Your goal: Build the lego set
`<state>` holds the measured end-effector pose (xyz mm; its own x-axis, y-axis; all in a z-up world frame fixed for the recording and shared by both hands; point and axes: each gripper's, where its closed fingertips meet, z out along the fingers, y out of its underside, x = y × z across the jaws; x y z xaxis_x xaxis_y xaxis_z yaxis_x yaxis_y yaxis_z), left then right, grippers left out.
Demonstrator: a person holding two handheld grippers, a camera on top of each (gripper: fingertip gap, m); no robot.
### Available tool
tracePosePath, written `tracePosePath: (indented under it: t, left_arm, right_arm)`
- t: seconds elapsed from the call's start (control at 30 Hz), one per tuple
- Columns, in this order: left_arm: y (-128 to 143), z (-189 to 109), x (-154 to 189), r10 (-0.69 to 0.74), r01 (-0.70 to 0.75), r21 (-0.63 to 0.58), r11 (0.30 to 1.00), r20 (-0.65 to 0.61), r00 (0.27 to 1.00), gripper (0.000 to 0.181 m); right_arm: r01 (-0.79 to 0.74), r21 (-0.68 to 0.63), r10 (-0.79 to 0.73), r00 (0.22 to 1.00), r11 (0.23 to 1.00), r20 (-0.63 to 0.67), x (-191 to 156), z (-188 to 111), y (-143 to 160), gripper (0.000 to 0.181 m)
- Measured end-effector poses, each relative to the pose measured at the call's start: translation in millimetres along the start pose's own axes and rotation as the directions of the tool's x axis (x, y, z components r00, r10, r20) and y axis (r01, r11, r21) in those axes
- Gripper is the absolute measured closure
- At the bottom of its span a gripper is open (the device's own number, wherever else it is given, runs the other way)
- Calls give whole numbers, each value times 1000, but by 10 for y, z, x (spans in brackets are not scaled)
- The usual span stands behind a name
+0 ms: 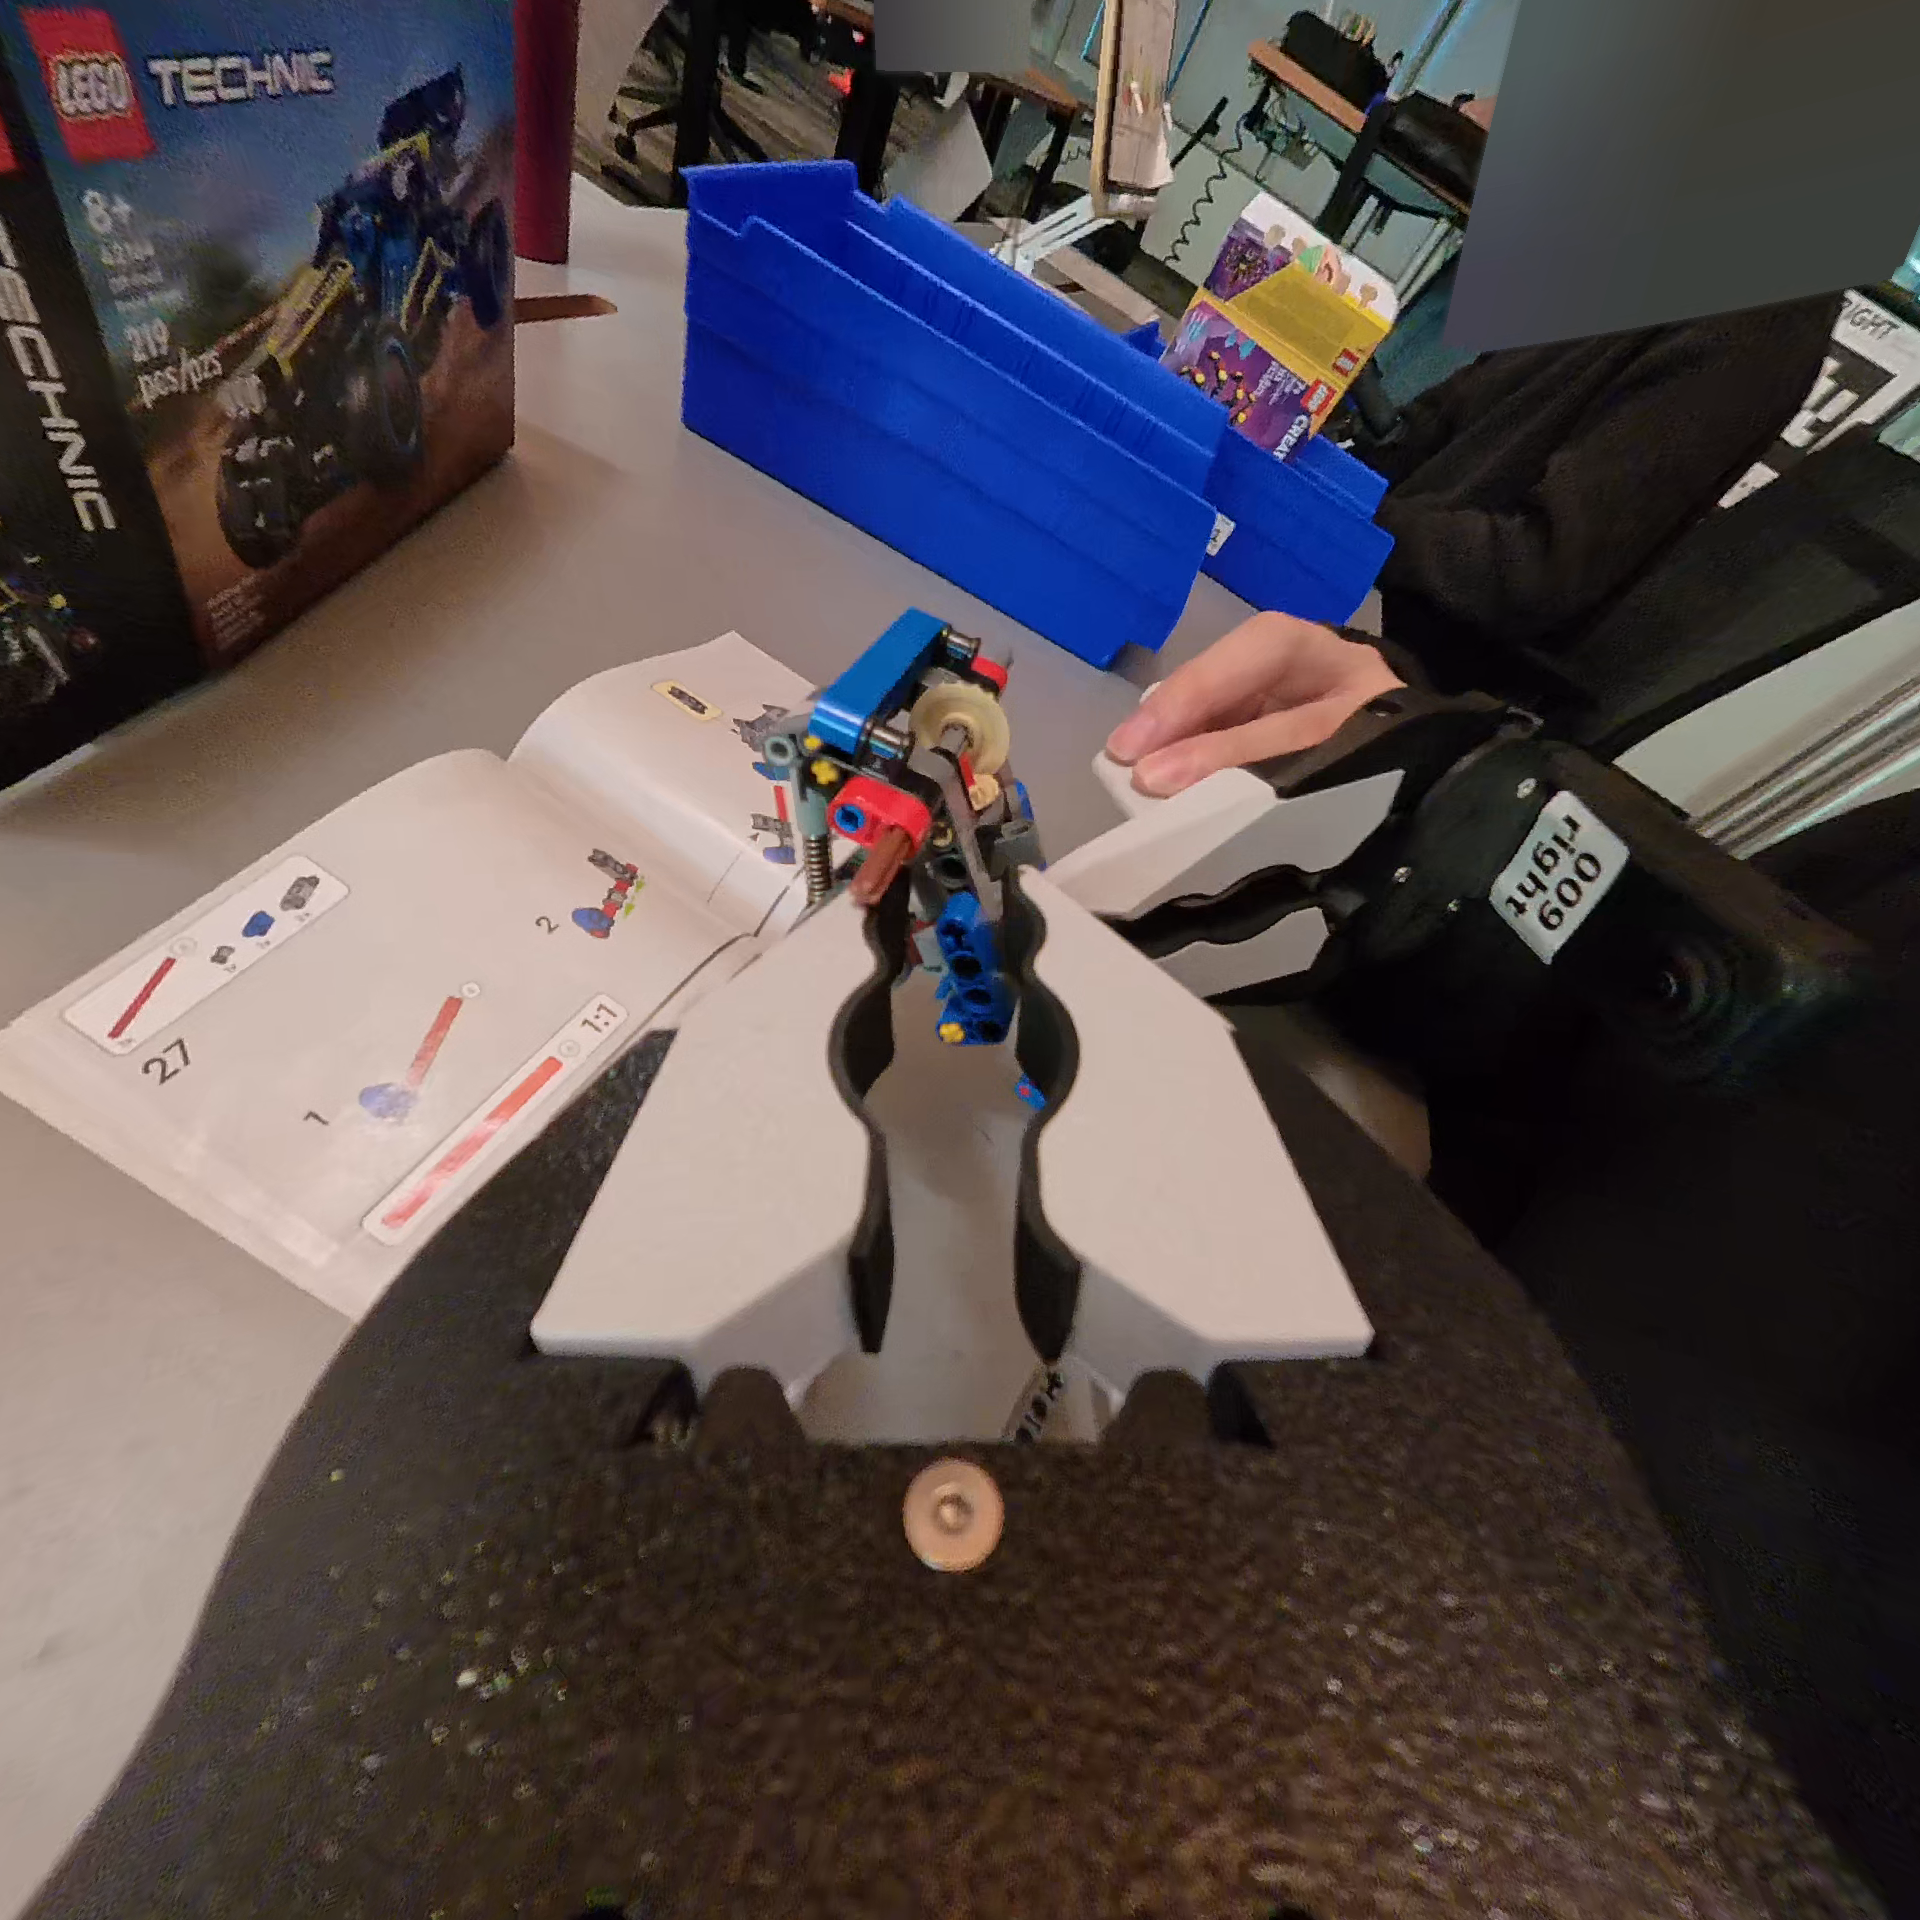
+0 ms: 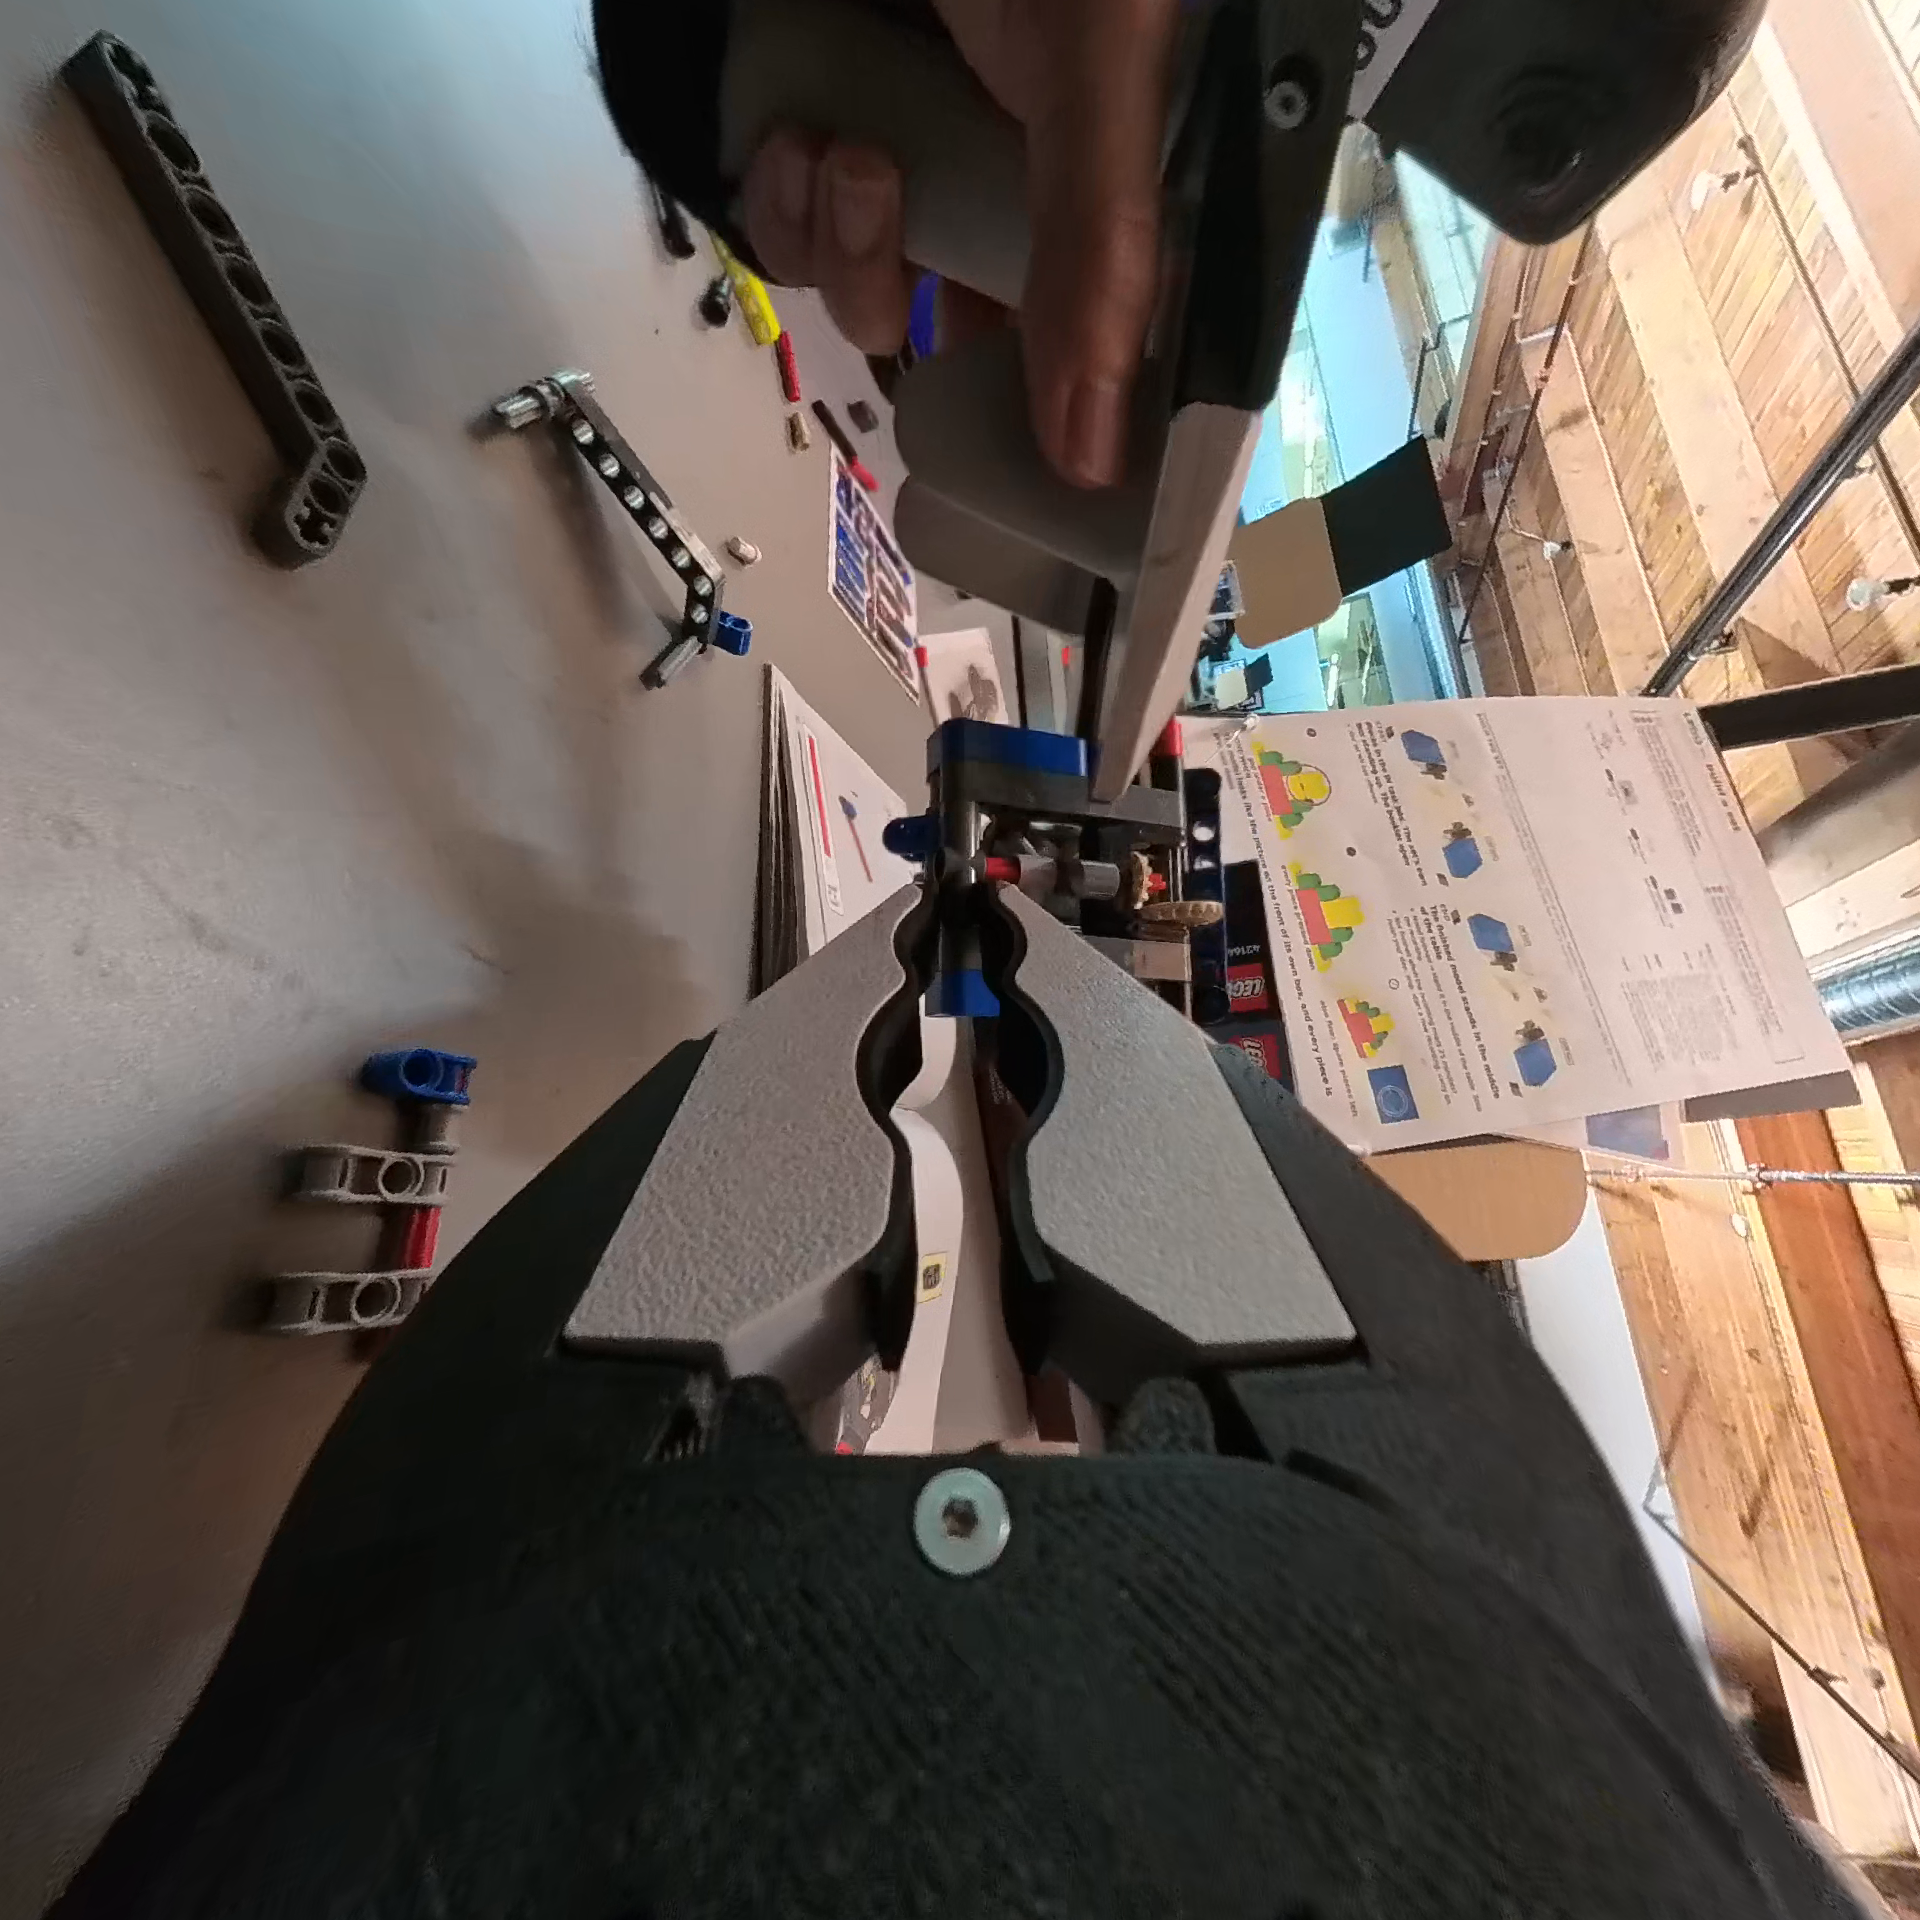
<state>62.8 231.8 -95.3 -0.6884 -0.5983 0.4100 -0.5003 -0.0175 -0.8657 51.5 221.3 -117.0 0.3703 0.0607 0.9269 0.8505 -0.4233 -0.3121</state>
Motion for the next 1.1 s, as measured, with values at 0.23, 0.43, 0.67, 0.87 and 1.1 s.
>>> tracePosePath:
  t: [0.23,0.43,0.67,0.87,1.1]
  left_arm:
    - [20,23,22,-18,18,13,1000,-46,999,174]
    - [-48,46,59,-95,107,92,990,-130,987,176]
    - [-16,109,-34,-244,269,114,956,-192,951,177]
    - [74,117,-168,-301,317,93,944,-156,941,177]
    - [88,81,-227,-258,268,93,959,-104,961,177]
  right_arm:
    - [4,7,-4,1000,1000,11,-21,-1,-8,176]
    - [-83,26,83,997,996,2,22,-9,17,176]
    - [-195,19,194,980,981,44,-14,11,92,175]
    - [-274,25,271,959,961,87,-59,27,94,166]
    - [-330,33,325,939,943,109,-70,30,77,165]
